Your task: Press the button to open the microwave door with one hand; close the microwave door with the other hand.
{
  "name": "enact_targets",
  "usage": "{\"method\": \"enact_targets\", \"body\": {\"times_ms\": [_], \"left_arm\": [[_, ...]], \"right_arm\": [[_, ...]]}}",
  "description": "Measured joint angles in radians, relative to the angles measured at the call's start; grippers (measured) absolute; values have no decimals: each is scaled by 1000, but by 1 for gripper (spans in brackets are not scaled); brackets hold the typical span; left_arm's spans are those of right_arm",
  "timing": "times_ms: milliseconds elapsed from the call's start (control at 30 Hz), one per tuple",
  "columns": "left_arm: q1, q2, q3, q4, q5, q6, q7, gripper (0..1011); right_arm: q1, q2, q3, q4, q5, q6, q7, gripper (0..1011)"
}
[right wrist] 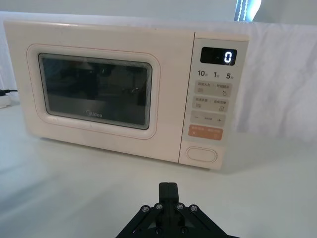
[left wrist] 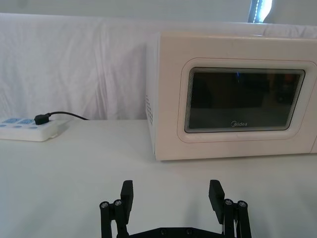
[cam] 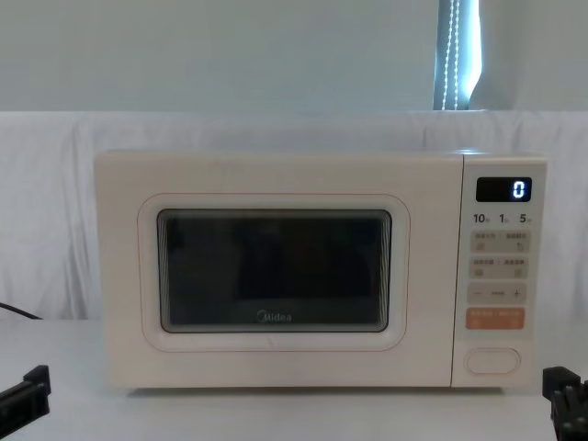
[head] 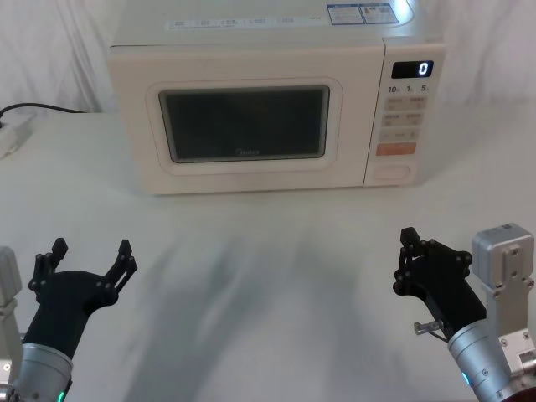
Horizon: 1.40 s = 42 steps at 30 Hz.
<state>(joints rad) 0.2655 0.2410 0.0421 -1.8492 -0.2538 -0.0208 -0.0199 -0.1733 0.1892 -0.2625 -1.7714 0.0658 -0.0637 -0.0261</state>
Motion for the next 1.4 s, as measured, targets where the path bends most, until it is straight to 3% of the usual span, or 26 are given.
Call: {"method": "enact_targets", "body": {"times_ms": [500,767,1067,1400], "left_arm": [[0,0,0,0,0,0,0,1001],[0,0,0,0,0,0,0,1001],[0,0,0,0,0,0,0,1001],[0,0,0,0,0,0,0,1001]], "right_arm": [[0,0,0,0,0,0,0,0],[18,-22,20,24,0,-5,23,0],[79,-53,45,93,9,7,70,0],[202,-85,78,219,54,66,143,0]]}}
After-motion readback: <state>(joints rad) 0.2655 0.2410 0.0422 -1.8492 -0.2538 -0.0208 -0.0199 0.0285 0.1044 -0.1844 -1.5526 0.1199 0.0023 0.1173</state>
